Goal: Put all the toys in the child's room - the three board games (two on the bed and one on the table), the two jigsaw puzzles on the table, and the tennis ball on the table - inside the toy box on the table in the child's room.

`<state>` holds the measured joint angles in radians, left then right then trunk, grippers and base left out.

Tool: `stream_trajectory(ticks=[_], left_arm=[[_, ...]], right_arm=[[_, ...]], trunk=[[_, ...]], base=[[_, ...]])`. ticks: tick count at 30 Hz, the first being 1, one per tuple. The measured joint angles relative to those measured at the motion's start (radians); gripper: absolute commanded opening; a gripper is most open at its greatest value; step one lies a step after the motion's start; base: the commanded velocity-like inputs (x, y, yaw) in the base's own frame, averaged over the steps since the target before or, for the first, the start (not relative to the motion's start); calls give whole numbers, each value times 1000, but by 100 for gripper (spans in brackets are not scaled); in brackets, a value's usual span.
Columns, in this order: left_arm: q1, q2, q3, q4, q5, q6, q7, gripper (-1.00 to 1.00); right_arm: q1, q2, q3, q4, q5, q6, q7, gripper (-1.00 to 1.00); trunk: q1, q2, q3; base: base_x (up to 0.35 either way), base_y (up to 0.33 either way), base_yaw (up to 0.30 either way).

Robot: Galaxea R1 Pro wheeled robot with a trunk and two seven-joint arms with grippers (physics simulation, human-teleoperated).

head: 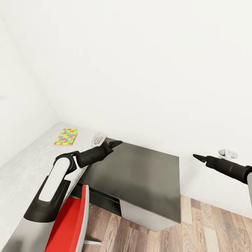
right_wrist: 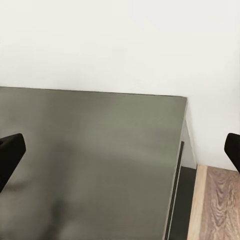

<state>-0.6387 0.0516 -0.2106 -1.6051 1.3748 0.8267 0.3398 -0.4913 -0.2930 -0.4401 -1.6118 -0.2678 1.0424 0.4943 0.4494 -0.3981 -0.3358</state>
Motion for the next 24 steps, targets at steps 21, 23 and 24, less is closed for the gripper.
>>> stream_trajectory(ticks=[21, 23, 24], left_arm=[[0, -2, -4, 0, -3, 0, 0, 100], [0, -2, -4, 0, -3, 0, 0, 100], [0, -2, -4, 0, -3, 0, 0, 100]], right_arm=[[0, 0, -2, 0, -3, 0, 0, 100], [0, 0, -2, 0, -3, 0, 0, 100], [0, 0, -2, 0, -3, 0, 1, 100]], trunk=[[0, 0, 0], [0, 0, 0], [0, 0, 0]], base=[[58, 0, 0], [6, 0, 0], [5, 0, 0]])
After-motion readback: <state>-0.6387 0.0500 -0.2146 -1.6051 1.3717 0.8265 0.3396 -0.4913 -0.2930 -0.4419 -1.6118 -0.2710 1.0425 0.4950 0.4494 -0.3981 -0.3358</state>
